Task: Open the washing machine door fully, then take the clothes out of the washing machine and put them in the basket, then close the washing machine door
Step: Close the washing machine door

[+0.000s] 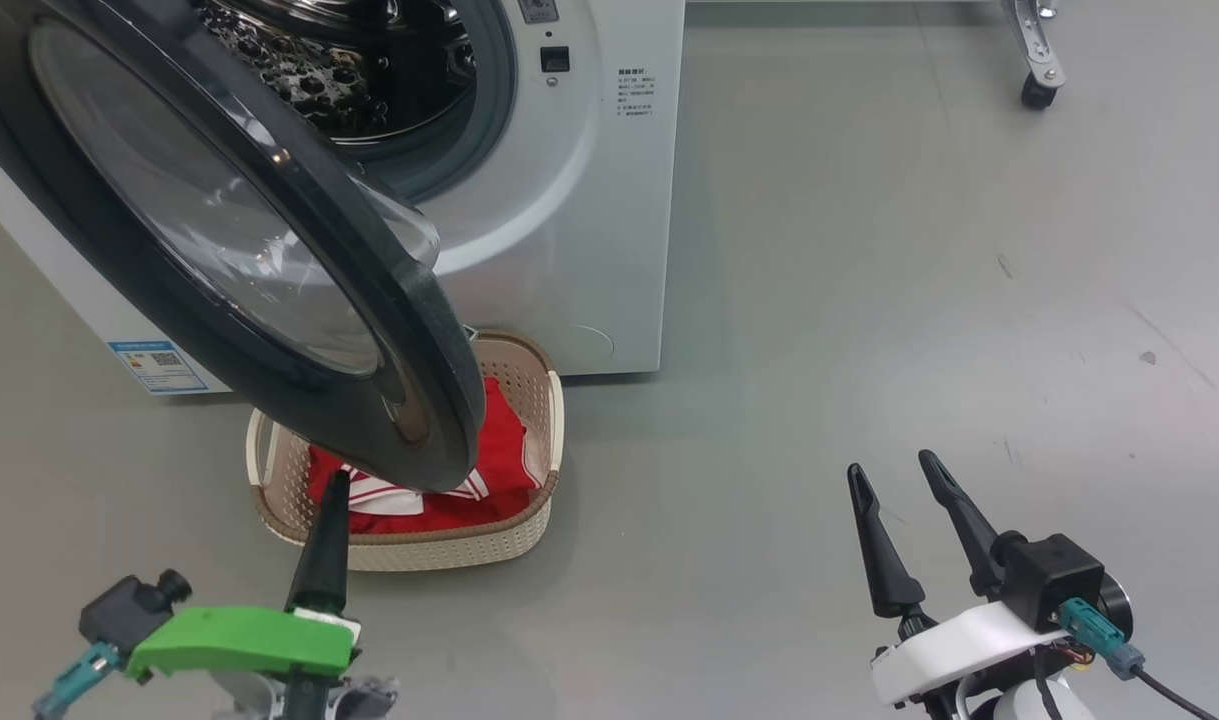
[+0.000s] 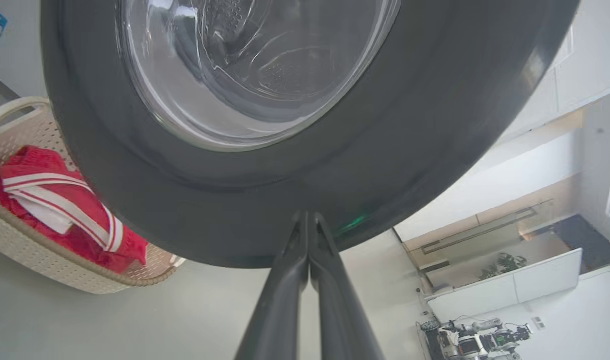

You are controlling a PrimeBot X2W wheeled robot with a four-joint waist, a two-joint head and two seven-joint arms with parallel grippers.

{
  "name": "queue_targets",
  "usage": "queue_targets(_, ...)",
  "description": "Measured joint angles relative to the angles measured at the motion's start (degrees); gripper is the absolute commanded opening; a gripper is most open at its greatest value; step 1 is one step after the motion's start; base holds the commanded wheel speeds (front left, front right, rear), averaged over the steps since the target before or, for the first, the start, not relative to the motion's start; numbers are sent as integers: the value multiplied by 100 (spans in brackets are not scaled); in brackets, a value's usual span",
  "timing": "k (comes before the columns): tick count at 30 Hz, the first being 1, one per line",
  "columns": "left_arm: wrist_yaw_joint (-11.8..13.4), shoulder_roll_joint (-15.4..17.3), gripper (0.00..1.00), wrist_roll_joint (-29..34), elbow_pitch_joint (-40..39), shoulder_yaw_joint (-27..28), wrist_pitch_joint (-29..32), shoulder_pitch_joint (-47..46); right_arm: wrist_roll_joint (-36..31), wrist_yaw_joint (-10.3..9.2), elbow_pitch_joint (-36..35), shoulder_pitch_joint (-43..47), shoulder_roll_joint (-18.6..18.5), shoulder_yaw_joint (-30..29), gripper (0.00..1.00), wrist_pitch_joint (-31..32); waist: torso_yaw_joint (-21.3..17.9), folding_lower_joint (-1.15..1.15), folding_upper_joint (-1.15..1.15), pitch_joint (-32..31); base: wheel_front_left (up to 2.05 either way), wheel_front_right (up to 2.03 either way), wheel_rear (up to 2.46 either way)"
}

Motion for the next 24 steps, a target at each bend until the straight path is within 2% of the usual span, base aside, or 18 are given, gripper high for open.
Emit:
queue_targets(3, 0, -148, 0, -883, -153, 246, 301, -108, -1, 0, -1, -8, 1, -4, 100, 0, -34, 0, 0, 58, 0, 0, 0)
queue_targets(10, 0, -147, 0, -2354, -343, 671, 1068, -399, -49, -1, -10, -76, 1, -13, 100, 0, -93, 0, 0, 209, 0, 0, 0)
queue_targets(16, 0, -105, 0, -2737, -280, 716, 1599, -574, -52, -1, -18, -127, 1, -16, 100, 0, -134, 0, 0, 333, 0, 0, 0)
queue_targets(24, 12, -37, 0, -3112, -178, 845, 2003, -801, -55, -7, -59, -224, 2, -10, 100, 0, -185, 0, 0, 481, 0, 0, 0)
